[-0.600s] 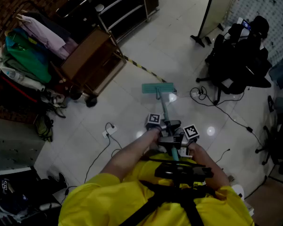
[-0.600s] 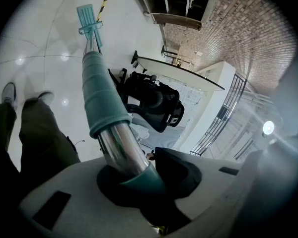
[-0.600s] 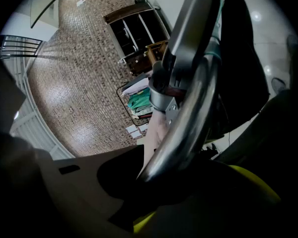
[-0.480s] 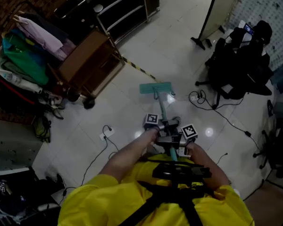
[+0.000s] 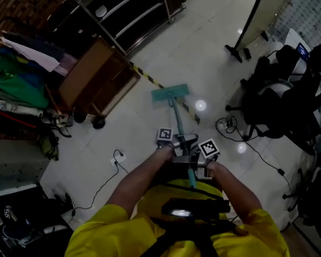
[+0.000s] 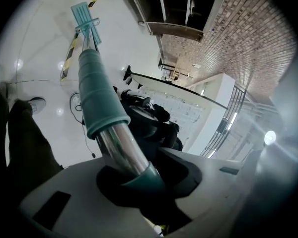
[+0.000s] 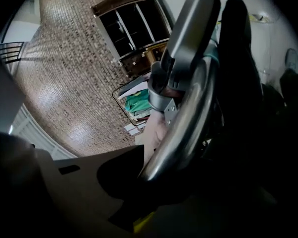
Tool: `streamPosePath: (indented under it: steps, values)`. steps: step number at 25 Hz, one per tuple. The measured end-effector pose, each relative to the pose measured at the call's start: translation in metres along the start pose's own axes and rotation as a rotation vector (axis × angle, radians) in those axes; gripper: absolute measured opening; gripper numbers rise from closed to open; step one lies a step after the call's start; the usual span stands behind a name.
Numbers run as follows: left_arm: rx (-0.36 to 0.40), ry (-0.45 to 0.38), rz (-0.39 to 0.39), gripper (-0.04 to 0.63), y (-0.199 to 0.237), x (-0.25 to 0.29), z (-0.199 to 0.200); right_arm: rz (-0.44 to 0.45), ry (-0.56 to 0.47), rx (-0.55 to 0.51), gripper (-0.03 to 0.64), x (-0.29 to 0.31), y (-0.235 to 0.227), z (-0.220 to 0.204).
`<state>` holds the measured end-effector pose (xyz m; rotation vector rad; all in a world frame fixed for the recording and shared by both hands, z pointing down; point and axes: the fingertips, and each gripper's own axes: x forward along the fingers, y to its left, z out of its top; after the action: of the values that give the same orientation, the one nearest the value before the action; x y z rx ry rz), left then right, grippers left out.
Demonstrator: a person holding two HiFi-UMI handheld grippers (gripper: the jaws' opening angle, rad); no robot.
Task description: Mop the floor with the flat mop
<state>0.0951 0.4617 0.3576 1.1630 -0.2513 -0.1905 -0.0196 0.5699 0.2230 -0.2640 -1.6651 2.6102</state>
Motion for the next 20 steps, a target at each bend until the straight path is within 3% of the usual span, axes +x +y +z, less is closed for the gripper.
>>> streamPosePath:
  steps: [4,9,13,17,20]
  values:
    - [-0.025,-0.032,-0.021,0.100,-0.024,0.028,0.043,-0.034,0.010,-0.007,0.077,-0.023,0.017,0.047]
    - [-0.053,-0.051,-0.064,0.095,-0.024,0.043,0.117,-0.074,0.033,0.008,0.075,-0.027,0.017,0.122]
    - [-0.086,-0.034,-0.061,0.103,0.007,0.064,0.184,-0.086,0.004,0.052,0.075,-0.039,-0.007,0.198]
    - [-0.107,-0.038,-0.058,0.097,0.046,0.076,0.266,-0.092,0.017,0.031,0.077,-0.039,-0.047,0.283]
    - [-0.122,0.006,-0.041,0.083,0.073,0.085,0.296,-0.106,0.051,0.036,0.080,-0.045,-0.071,0.313]
